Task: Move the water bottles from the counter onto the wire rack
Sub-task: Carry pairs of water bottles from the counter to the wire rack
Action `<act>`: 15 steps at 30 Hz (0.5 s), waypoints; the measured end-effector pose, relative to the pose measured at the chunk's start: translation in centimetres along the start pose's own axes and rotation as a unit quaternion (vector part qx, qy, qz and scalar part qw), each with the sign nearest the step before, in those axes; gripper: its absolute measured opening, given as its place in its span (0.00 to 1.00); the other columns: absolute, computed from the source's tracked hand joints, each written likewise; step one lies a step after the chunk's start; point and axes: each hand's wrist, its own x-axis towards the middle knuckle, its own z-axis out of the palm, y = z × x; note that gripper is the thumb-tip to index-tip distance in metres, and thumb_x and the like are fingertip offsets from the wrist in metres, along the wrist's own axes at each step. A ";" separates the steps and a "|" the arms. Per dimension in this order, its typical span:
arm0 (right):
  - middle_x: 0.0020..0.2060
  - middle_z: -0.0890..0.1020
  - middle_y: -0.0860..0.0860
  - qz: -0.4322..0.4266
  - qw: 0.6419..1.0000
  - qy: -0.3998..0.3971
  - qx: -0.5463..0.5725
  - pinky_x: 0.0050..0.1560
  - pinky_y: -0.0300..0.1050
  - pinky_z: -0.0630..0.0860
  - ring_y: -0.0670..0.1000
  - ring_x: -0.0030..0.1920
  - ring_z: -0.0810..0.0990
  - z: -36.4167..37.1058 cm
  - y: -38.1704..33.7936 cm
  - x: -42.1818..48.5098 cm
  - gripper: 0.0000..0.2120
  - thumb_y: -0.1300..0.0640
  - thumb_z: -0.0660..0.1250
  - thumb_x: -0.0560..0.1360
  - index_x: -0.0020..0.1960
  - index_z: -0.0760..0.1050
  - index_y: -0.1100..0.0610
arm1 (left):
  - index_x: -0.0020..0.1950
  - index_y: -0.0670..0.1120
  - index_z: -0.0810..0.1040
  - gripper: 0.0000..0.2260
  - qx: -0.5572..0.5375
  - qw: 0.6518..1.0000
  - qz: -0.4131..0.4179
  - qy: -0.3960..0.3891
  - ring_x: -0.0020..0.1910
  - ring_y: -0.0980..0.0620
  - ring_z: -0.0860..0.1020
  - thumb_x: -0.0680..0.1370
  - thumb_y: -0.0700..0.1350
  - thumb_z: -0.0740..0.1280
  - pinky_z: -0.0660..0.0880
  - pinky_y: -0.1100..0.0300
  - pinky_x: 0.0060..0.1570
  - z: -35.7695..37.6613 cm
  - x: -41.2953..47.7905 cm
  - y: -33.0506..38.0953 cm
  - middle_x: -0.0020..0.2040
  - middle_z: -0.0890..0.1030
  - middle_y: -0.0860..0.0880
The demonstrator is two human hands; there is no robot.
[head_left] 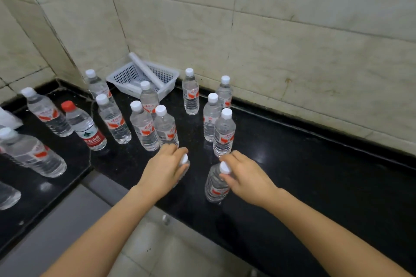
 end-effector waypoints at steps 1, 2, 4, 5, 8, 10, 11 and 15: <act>0.53 0.73 0.50 0.030 0.999 0.011 0.039 0.48 0.42 0.69 0.51 0.51 0.74 -0.3 0.2 -0.9 0.14 0.53 0.64 0.77 0.62 0.70 0.55 | 0.64 0.44 0.74 0.17 0.000 1.000 0.019 -0.012 0.55 0.43 0.73 0.77 0.48 0.66 0.76 0.48 0.48 0.3 -0.1 1.0 0.53 0.76 0.45; 0.52 0.72 0.49 0.055 0.996 0.016 0.068 0.48 0.42 0.70 0.50 0.49 0.74 -0.5 0.4 -2.0 0.13 0.54 0.65 0.76 0.60 0.71 0.54 | 0.65 0.44 0.74 0.17 -0.004 0.999 0.036 -0.016 0.56 0.44 0.73 0.77 0.48 0.66 0.76 0.48 0.49 0.5 -0.2 2.1 0.53 0.75 0.45; 0.51 0.71 0.47 0.071 0.993 0.022 0.088 0.48 0.43 0.71 0.48 0.47 0.73 -0.8 1.0 -4.5 0.12 0.54 0.65 0.76 0.59 0.71 0.53 | 0.66 0.46 0.73 0.18 -0.025 0.997 0.067 -0.013 0.55 0.45 0.73 0.77 0.48 0.65 0.74 0.50 0.50 0.5 -0.3 4.2 0.52 0.75 0.46; 0.50 0.70 0.47 0.070 0.993 0.027 0.089 0.47 0.42 0.71 0.45 0.45 0.72 -1.2 1.5 -6.1 0.12 0.53 0.65 0.76 0.59 0.70 0.52 | 0.66 0.47 0.73 0.18 -0.039 0.995 0.088 -0.009 0.54 0.46 0.73 0.77 0.48 0.65 0.74 0.53 0.50 0.6 -0.3 5.6 0.51 0.75 0.47; 0.50 0.70 0.44 0.085 0.992 0.037 0.087 0.45 0.36 0.66 0.39 0.41 0.70 -3.1 3.0 -9.7 0.14 0.51 0.65 0.76 0.61 0.69 0.50 | 0.67 0.52 0.72 0.18 -0.090 0.986 0.142 -0.007 0.55 0.51 0.72 0.77 0.50 0.65 0.70 0.61 0.51 0.5 -0.6 9.8 0.52 0.75 0.50; 0.49 0.70 0.40 0.131 0.984 0.068 0.104 0.45 0.33 0.66 0.37 0.42 0.71 -5.8 4.4 -13.3 0.17 0.50 0.67 0.74 0.62 0.69 0.48 | 0.67 0.53 0.72 0.18 -0.114 0.976 0.186 -0.009 0.55 0.52 0.72 0.77 0.51 0.65 0.69 0.63 0.52 0.8 -0.9 14.5 0.52 0.75 0.51; 0.48 0.71 0.38 0.155 0.978 0.086 0.114 0.45 0.31 0.66 0.36 0.42 0.72 -7.2 5.1 -15.3 0.20 0.50 0.68 0.73 0.63 0.69 0.48 | 0.66 0.53 0.73 0.18 -0.129 0.970 0.205 -0.008 0.54 0.52 0.73 0.76 0.51 0.66 0.68 0.64 0.52 1.0 -1.1 17.1 0.51 0.75 0.51; 0.44 0.74 0.39 0.216 0.958 0.150 0.115 0.40 0.29 0.70 0.37 0.42 0.74 -12.6 7.8 -25.2 0.24 0.51 0.71 0.68 0.63 0.70 0.47 | 0.63 0.52 0.76 0.18 -0.176 0.951 0.254 0.014 0.48 0.56 0.72 0.74 0.51 0.69 0.65 0.67 0.48 1.4 -2.2 28.4 0.45 0.74 0.55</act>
